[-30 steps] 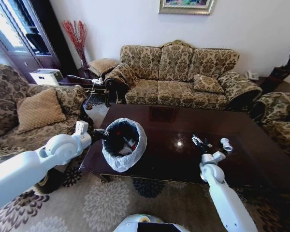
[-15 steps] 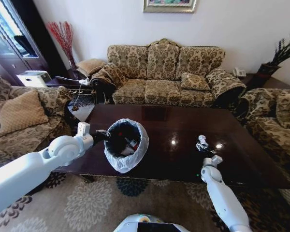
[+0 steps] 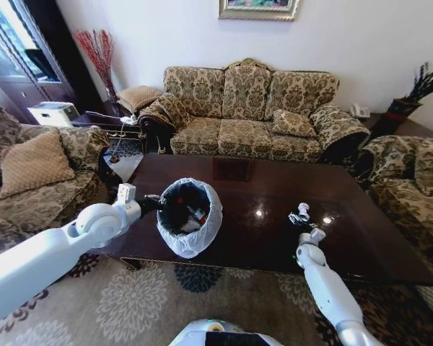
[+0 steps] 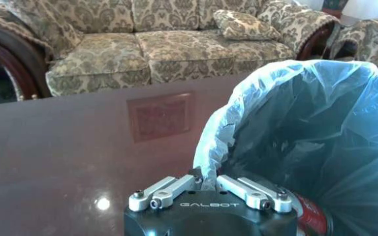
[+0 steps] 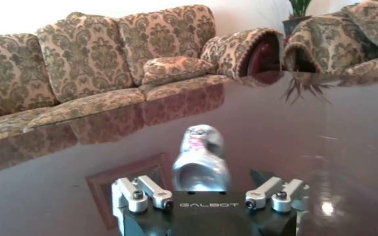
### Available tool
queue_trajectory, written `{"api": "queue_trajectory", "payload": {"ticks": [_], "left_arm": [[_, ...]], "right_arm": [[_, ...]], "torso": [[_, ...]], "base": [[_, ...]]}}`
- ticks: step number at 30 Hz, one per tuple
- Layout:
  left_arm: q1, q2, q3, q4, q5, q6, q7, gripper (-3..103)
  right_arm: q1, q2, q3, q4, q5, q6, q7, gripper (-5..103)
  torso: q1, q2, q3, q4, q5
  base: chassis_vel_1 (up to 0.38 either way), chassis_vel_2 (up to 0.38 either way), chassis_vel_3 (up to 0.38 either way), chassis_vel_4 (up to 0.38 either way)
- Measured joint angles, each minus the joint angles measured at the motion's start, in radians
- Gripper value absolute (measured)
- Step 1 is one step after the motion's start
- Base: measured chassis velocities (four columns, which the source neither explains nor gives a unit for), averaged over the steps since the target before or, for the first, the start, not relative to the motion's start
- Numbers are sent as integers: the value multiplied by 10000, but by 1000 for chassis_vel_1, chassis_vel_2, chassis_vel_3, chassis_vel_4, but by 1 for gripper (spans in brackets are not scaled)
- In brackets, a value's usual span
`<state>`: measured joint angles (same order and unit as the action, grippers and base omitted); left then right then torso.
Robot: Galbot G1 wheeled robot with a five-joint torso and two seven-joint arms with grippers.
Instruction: Move to the front of the table and place the trash on the table into the trash bin.
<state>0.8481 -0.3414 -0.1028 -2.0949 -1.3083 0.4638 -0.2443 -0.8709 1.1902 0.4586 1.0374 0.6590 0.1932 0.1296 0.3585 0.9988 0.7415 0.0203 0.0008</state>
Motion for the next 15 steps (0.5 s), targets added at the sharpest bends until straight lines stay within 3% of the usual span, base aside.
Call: {"api": "queue_trajectory", "payload": {"ticks": [2, 6, 8, 9, 15], "left_arm": [[24, 0, -7, 4, 20, -17, 23, 0], [38, 0, -13, 10, 50, -57, 54, 0], [37, 1, -13, 10, 53, -62, 56, 0], [37, 11, -13, 10, 54, -64, 56, 0], [43, 72, -34, -35, 56, -71, 67, 0]], "right_arm": [[-41, -5, 12, 19, -2, -18, 1, 84], [-116, -22, 34, 77, 39, -61, 1, 63], [-116, -22, 36, 77, 45, -61, 1, 63], [-116, -22, 39, 77, 64, -61, 1, 52], [-159, -23, 63, 145, 130, -65, 1, 46]], "torso": [[0, 0, 0, -2, -7], [-1, 0, 0, 5, -9], [-1, 0, 0, 6, -11], [-1, 0, 0, 9, -11], [0, 0, 0, 4, -7]], "base": [[0, 0, 0, 0], [0, 0, 0, 0], [0, 0, 0, 0], [0, 0, 0, 0], [0, 0, 0, 0]]}}
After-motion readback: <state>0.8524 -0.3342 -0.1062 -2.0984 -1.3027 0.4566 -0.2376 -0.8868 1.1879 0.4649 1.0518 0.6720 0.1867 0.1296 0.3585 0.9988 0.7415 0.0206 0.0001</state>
